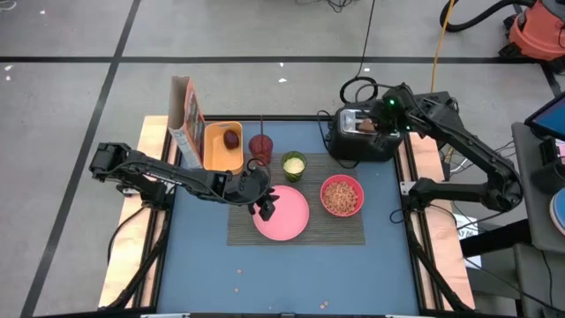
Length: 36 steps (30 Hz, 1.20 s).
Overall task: Arrange a breakfast setting
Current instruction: Put the toasted bread on the pink plate
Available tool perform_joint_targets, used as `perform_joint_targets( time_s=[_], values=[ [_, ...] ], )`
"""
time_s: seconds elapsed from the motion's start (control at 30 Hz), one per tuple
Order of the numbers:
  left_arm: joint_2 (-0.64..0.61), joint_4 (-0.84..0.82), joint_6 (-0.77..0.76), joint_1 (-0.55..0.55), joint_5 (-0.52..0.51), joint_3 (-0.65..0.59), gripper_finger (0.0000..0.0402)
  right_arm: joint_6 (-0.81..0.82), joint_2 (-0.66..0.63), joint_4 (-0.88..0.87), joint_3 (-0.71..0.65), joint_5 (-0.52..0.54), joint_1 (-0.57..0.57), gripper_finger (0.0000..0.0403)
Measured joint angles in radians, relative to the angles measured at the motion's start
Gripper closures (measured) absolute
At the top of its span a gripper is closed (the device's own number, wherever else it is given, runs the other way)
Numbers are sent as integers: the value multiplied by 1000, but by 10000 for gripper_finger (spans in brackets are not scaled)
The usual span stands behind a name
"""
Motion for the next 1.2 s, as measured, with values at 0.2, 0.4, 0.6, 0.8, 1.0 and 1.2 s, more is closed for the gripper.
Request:
perform_joint_targets(
  time_s=[0.2,0.4,0.6,0.8,1.0,1.2],
  values=[
    [0,0,0,0,0,0,250,-2,-69,0,0,0,0,396],
    [0,0,0,0,0,0,250,0,-147,0,0,0,0,397],
    [0,0,0,0,0,0,250,0,-224,8,0,0,0,397],
    [0,0,0,0,0,0,250,1,-281,25,0,-26,0,397],
    [0,0,0,0,0,0,250,53,-301,60,0,-157,0,397],
    [0,0,1,0,0,0,250,137,-295,102,0,-377,0,397]
  ],
)
